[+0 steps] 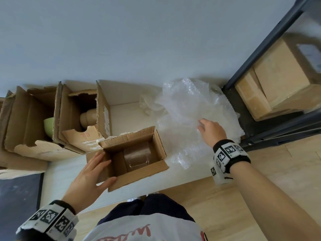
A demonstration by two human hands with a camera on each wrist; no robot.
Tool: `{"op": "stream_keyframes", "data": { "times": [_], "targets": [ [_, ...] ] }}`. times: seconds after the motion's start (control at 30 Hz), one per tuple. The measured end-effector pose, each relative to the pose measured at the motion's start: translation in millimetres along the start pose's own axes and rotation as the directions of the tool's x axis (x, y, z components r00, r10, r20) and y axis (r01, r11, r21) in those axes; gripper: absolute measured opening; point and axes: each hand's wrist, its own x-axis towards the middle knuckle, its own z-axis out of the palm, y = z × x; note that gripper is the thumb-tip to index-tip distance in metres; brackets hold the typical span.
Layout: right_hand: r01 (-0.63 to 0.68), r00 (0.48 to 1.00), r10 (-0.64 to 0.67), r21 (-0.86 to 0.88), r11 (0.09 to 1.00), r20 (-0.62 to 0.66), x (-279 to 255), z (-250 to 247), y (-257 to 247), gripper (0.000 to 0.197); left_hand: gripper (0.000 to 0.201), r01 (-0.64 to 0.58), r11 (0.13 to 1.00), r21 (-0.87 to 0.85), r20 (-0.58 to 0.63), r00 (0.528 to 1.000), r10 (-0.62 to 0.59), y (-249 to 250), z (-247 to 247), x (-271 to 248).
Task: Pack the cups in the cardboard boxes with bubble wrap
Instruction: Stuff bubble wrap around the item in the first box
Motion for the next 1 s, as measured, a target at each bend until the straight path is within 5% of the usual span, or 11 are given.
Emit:
{"op": "stream_keyframes", "data": {
  "times": [0.17, 0.37, 0.5, 0.77, 1.0],
  "targets": [
    [-0.029, 0.997, 0.02, 0.117, 0.993, 0.078, -4.4, -13.6, -0.9, 0.026, 0.026, -0.047, 0.998, -0.035, -0.045, 0.998, 0.046, 12.3, -10.6, -3.6],
    [-0.053, 0.997, 0.038, 0.242, 0.969, 0.066, -7.8, -26.7, -7.6, 0.028, 0.02, -0.184, 0.975, -0.125, -0.133, 0.977, 0.167, 43.3, -37.6, 8.1],
    [-0.073, 0.993, 0.102, 0.378, 0.923, -0.059, -5.7, -34.5, -11.4, 0.016, 0.022, -0.248, 0.943, -0.223, -0.125, 0.966, 0.224, 64.3, -59.2, 25.4],
    [-0.08, 0.995, 0.096, 0.554, 0.829, 0.001, -2.5, -38.6, -20.3, 0.015, 0.015, -0.196, 0.883, -0.426, 0.022, 0.974, 0.227, 101.0, -77.2, 62.7],
    [0.109, 0.962, 0.055, 0.56, 0.821, -0.268, -18.5, -41.6, -61.6, 0.007, 0.018, -0.094, 0.724, -0.684, 0.023, 0.988, 0.15, 137.3, -88.6, 103.1]
  ]
}}
